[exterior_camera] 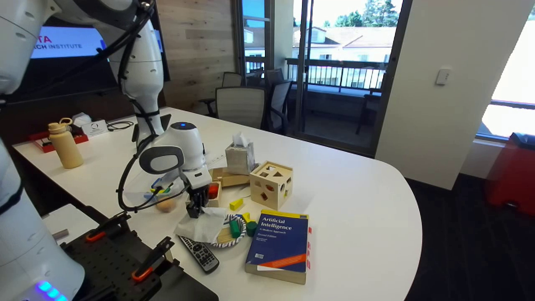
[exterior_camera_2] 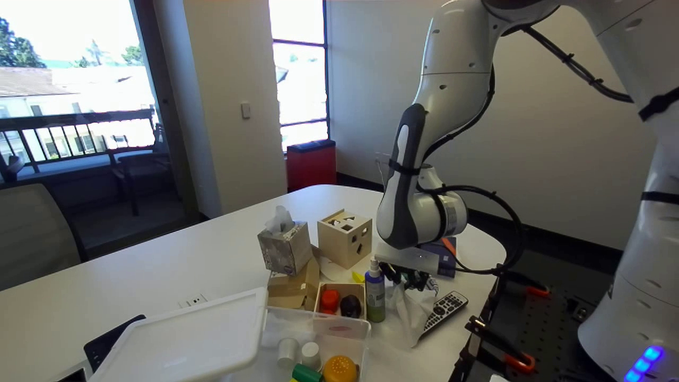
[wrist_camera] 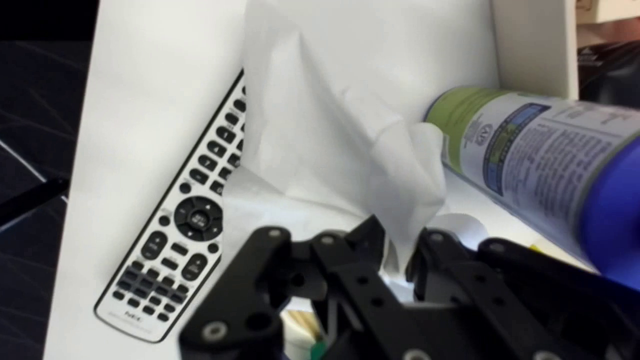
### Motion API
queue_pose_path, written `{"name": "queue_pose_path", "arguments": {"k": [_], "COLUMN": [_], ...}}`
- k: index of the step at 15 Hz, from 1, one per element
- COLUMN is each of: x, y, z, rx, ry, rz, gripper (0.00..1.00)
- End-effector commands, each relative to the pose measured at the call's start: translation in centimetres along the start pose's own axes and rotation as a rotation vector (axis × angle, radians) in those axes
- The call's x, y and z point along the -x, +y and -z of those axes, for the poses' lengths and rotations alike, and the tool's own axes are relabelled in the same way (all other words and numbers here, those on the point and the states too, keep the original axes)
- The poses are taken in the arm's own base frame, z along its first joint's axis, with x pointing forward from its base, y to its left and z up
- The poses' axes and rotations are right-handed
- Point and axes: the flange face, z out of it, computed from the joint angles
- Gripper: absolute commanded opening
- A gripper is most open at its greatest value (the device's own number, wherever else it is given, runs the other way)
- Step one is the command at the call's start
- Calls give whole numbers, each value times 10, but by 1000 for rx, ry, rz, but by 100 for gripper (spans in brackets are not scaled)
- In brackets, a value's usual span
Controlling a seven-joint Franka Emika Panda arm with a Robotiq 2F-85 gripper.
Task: Use the white napkin to wipe the grey remote.
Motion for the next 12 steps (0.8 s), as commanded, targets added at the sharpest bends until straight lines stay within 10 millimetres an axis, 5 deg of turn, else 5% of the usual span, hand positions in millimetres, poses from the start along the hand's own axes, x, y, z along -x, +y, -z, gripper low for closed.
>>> {"name": "queue_pose_path", "arguments": {"k": [1, 12], "x": [1, -39], "y": [0, 76], "z": [6, -11], "rx": [-24, 210], "ry": [-73, 95], "rz": [38, -79], "gripper": [1, 1]}}
